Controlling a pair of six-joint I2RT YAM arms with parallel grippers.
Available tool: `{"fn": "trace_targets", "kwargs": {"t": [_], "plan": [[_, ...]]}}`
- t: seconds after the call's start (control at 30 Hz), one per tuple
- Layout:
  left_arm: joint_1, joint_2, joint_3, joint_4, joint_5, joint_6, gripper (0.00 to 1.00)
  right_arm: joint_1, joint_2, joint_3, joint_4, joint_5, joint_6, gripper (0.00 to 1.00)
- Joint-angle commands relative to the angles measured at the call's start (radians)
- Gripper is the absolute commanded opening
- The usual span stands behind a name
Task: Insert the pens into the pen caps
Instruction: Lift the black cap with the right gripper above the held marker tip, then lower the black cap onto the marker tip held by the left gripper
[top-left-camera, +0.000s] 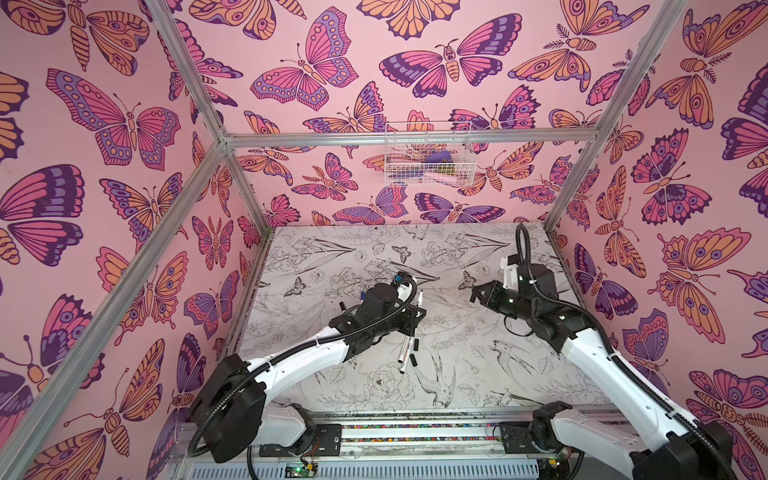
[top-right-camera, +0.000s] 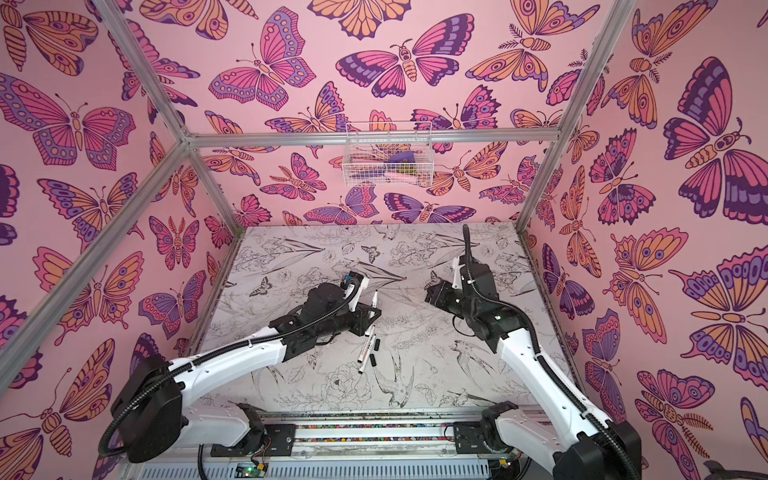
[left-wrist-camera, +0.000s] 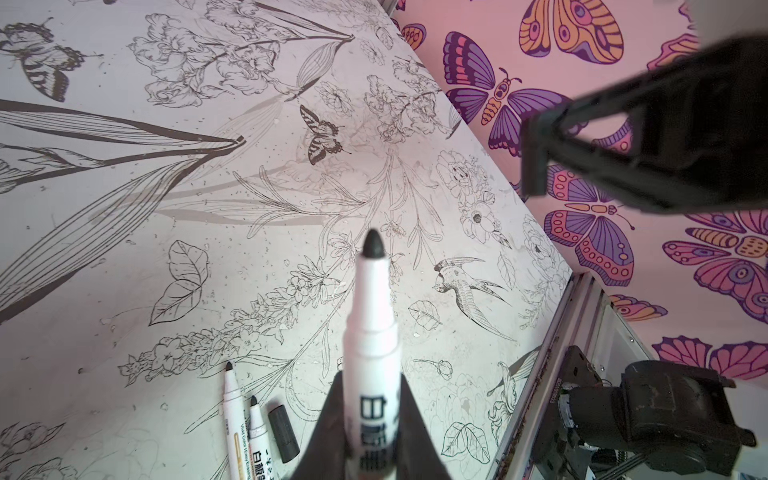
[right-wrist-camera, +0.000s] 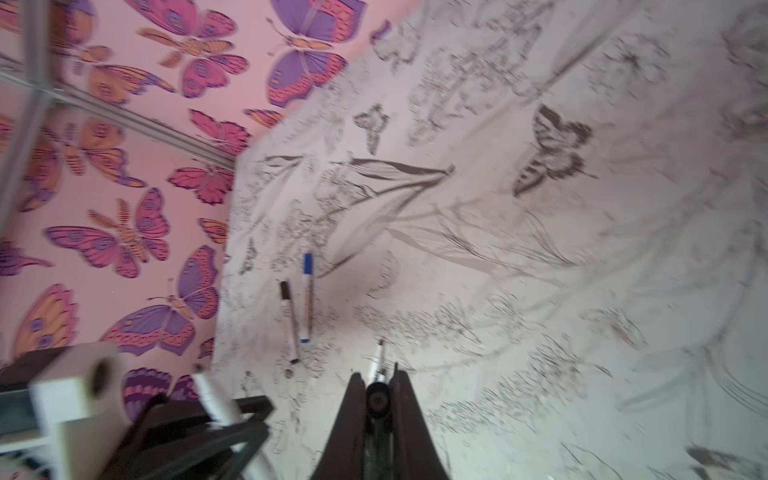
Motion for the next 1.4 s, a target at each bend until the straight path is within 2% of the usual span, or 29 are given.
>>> {"fn": "trace_targets", "kwargs": {"t": [0.0,0.2,0.37,0.77,1.37], "plan": [[-0.014,0.022,0.021,0.015,0.062,0.053,0.0,0.062,-0.008,0.058,0.105,-0.118,-0.028,0.0],[-0.053,0.03,0.041,0.016,0.087,0.115,0.0,0.163,0.019,0.122,0.105,-0.12,-0.103,0.0],[-0.079,0.015,0.04,0.017,0.081,0.148,0.0,0.218,0.048,0.135,0.092,-0.063,-0.143,0.0],[-0.09,-0.019,0.016,0.042,0.071,0.163,0.0,0.229,0.066,0.136,0.073,0.033,-0.172,0.0],[-0.09,-0.027,0.012,0.057,0.062,0.157,0.0,0.247,0.084,0.102,0.098,0.016,-0.15,0.0]]}}
